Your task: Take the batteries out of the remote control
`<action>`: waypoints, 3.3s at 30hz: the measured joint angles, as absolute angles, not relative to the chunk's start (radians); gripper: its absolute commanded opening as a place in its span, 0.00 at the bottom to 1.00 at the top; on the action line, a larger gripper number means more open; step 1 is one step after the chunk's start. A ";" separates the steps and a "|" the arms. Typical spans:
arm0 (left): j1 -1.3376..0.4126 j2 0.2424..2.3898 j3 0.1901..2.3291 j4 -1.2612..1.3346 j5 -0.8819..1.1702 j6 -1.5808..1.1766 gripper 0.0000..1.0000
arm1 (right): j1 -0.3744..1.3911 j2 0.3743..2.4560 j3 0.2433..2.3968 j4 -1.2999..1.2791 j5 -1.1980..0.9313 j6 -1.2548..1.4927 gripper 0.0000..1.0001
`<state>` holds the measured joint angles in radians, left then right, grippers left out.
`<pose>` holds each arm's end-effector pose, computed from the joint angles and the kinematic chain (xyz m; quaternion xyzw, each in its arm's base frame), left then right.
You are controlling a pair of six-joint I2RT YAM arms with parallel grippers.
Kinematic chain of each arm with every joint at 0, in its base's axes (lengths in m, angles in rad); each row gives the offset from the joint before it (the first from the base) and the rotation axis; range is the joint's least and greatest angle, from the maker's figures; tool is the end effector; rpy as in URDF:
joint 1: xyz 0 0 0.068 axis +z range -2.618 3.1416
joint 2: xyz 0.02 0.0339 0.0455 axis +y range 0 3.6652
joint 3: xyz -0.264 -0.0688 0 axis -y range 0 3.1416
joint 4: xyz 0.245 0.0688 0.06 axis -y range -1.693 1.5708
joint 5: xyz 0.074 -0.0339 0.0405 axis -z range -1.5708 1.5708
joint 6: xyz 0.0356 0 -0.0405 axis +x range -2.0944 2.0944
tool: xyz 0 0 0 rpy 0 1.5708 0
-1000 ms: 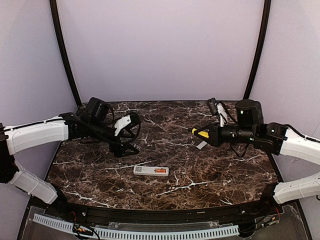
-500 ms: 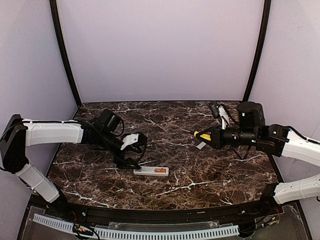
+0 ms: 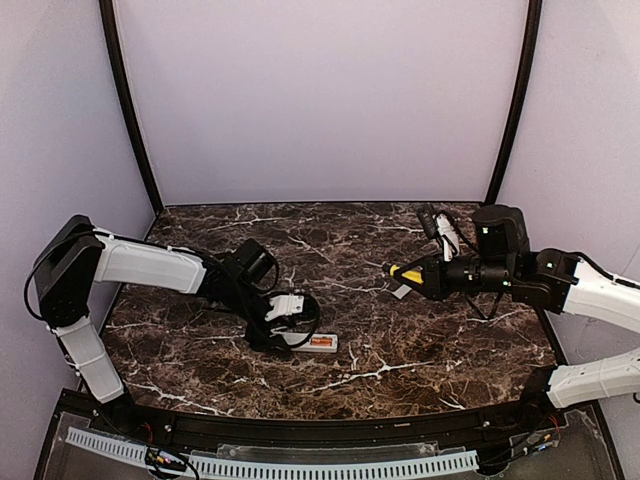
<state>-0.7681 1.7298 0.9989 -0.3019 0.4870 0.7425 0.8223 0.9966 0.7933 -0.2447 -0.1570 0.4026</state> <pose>0.2318 -0.2470 0.1647 0.6880 0.6373 -0.2357 0.2549 0.1504 0.1702 0.2972 -0.2166 0.8167 0.3594 0.3961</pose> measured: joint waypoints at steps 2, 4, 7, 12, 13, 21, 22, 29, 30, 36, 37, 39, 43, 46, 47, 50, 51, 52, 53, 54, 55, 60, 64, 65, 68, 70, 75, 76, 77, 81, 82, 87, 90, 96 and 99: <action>-0.774 1.750 1.008 -0.300 0.467 0.746 0.72 | 0.822 0.997 0.793 -0.248 -0.155 0.402 0.00; -0.779 1.764 1.011 -0.292 0.447 0.746 0.70 | 0.822 0.996 0.793 -0.253 -0.155 0.402 0.00; -0.785 1.784 1.018 -0.283 0.418 0.749 0.67 | 0.822 0.994 0.793 -0.264 -0.154 0.402 0.00; -0.804 1.813 1.027 -0.277 0.374 0.756 0.57 | 0.822 0.994 0.794 -0.279 -0.147 0.399 0.00; -0.810 1.816 1.027 -0.277 0.367 0.757 0.52 | 0.822 0.995 0.794 -0.281 -0.145 0.398 0.00; -0.836 1.831 1.045 -0.263 0.336 0.746 0.26 | 0.822 1.000 0.794 -0.288 -0.140 0.393 0.00; -0.839 1.832 1.047 -0.263 0.333 0.743 0.23 | 0.822 1.000 0.794 -0.292 -0.138 0.393 0.00; -0.887 1.843 1.081 -0.270 0.319 0.677 0.20 | 0.822 0.981 0.806 -0.339 -0.104 0.392 0.00; -0.902 1.847 1.090 -0.270 0.319 0.662 0.20 | 0.822 0.976 0.810 -0.349 -0.097 0.393 0.00; -0.992 1.862 1.152 -0.262 0.318 0.515 0.18 | 0.815 0.937 0.831 -0.418 -0.055 0.397 0.00; -1.007 1.864 1.159 -0.259 0.317 0.486 0.17 | 0.815 0.929 0.831 -0.427 -0.051 0.398 0.00; -1.034 1.868 1.164 -0.244 0.313 0.428 0.17 | 0.814 0.913 0.831 -0.444 -0.044 0.402 0.00; -1.095 1.894 1.166 -0.215 0.297 0.328 0.14 | 0.813 0.893 0.831 -0.474 -0.036 0.410 0.00; -1.134 1.923 1.169 -0.195 0.286 0.270 0.12 | 0.813 0.892 0.831 -0.488 -0.029 0.419 0.00; -1.146 1.934 1.172 -0.187 0.282 0.251 0.12 | 0.813 0.892 0.832 -0.496 -0.028 0.421 0.00; -1.169 1.952 1.179 -0.173 0.263 0.214 0.12 | 0.812 0.892 0.836 -0.520 -0.025 0.425 0.00; -1.172 1.953 1.180 -0.168 0.260 0.203 0.13 | 0.812 0.892 0.838 -0.528 -0.025 0.426 0.00; -1.176 1.956 1.184 -0.166 0.256 0.186 0.16 | 0.812 0.892 0.840 -0.533 -0.023 0.427 0.00; -1.177 1.956 1.184 -0.166 0.254 0.183 0.18 | 0.812 0.892 0.842 -0.538 -0.022 0.428 0.00; -1.177 1.956 1.184 -0.164 0.253 0.174 0.24 | 0.812 0.892 0.844 -0.541 -0.022 0.428 0.00; -1.177 1.958 1.184 -0.160 0.252 0.165 0.26 | 0.812 0.893 0.847 -0.547 -0.021 0.429 0.00; -1.182 1.966 1.184 -0.107 0.245 0.140 0.47 | 0.811 0.895 0.867 -0.574 -0.016 0.429 0.00; -1.183 1.973 1.184 -0.061 0.242 0.139 0.69 | 0.811 0.902 0.888 -0.589 0.002 0.430 0.00; -1.183 1.973 1.184 -0.052 0.241 0.139 0.82 | 0.811 0.904 0.894 -0.592 0.003 0.430 0.00; -1.183 1.973 1.184 -0.030 0.239 0.145 0.97 | 0.811 0.910 0.909 -0.594 0.009 0.430 0.00; -1.183 1.973 1.184 -0.020 0.241 0.149 0.98 | 0.811 0.913 0.917 -0.597 0.013 0.430 0.00; -1.184 1.956 1.157 0.031 0.228 0.157 0.99 | 0.811 0.916 0.920 -0.601 0.026 0.430 0.00; -1.184 1.943 1.142 0.045 0.215 0.162 0.98 | 0.811 0.917 0.920 -0.602 0.027 0.430 0.00; -1.184 1.926 1.126 0.057 0.199 0.166 0.98 | 0.811 0.918 0.920 -0.603 0.028 0.430 0.00; -1.185 1.853 1.085 0.113 0.110 0.181 0.99 | 0.811 0.926 0.922 -0.607 0.041 0.428 0.00; -1.185 1.832 1.073 0.141 0.084 0.181 0.99 | 0.811 0.929 0.923 -0.607 0.046 0.428 0.00; -1.185 1.736 0.936 0.354 -0.031 0.169 0.98 | 0.810 0.937 0.926 -0.608 0.058 0.424 0.00; -1.171 1.720 0.870 0.425 -0.038 0.160 0.98 | 0.810 0.939 0.932 -0.611 0.062 0.423 0.00; -1.141 1.716 0.792 0.543 0.089 0.154 0.98 | 0.809 0.941 0.946 -0.630 0.060 0.419 0.00; -1.134 1.714 0.676 0.669 0.143 0.153 0.99 | 0.807 0.952 0.956 -0.645 0.038 0.419 0.00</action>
